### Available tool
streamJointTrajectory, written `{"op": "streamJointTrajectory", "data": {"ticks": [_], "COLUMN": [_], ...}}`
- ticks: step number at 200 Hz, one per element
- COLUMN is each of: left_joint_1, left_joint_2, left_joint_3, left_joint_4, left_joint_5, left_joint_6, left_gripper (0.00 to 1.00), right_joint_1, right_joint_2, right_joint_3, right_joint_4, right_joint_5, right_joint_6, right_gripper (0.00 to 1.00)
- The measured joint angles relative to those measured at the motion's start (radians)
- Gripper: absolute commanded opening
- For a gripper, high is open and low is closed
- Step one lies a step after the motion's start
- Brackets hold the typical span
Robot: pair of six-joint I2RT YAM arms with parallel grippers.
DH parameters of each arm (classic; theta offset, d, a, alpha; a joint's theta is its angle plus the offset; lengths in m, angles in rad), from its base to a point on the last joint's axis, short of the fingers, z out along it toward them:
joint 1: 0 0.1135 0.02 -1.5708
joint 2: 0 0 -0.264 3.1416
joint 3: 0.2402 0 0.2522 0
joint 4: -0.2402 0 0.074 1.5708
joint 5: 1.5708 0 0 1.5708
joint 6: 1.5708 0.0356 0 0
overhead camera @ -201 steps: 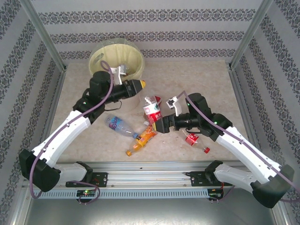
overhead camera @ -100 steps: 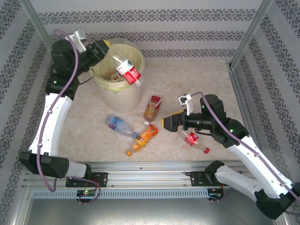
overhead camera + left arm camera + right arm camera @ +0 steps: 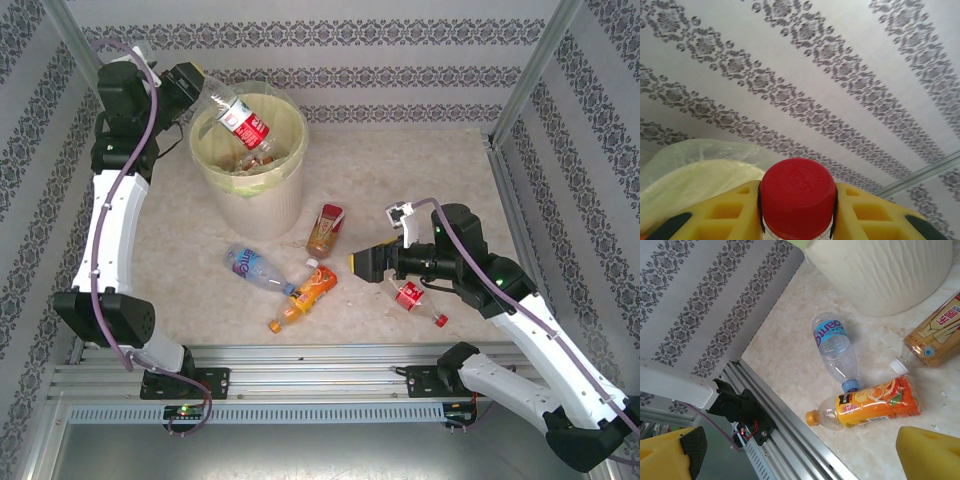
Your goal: Put the plastic bottles in the bin
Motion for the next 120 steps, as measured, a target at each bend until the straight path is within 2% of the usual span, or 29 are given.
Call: {"op": "streamJointTrajectory", "data": {"ticks": [90,120], "left_joint_1": [-0.01,-0.039], "left_joint_2": [0.1,0.117], "left_joint_3": [-0.027,-0.039], "left_joint_4": [-0.012,-0.017], "left_joint_5": [0.003,0.004], "left_joint_6": [0.082,0.106], "left_gripper": [0.38,0.44], "right_joint_1": [-0.013,-0.013], "right_joint_2": [-0.01,-0.006], "right_joint_3": [0.011,0.011], "right_joint_4": [-0.04,-0.04], "right_joint_5": [0.026,0.027], "right_joint_6": [-0.007,-0.007], "right_gripper": [0.97,0.97]}}
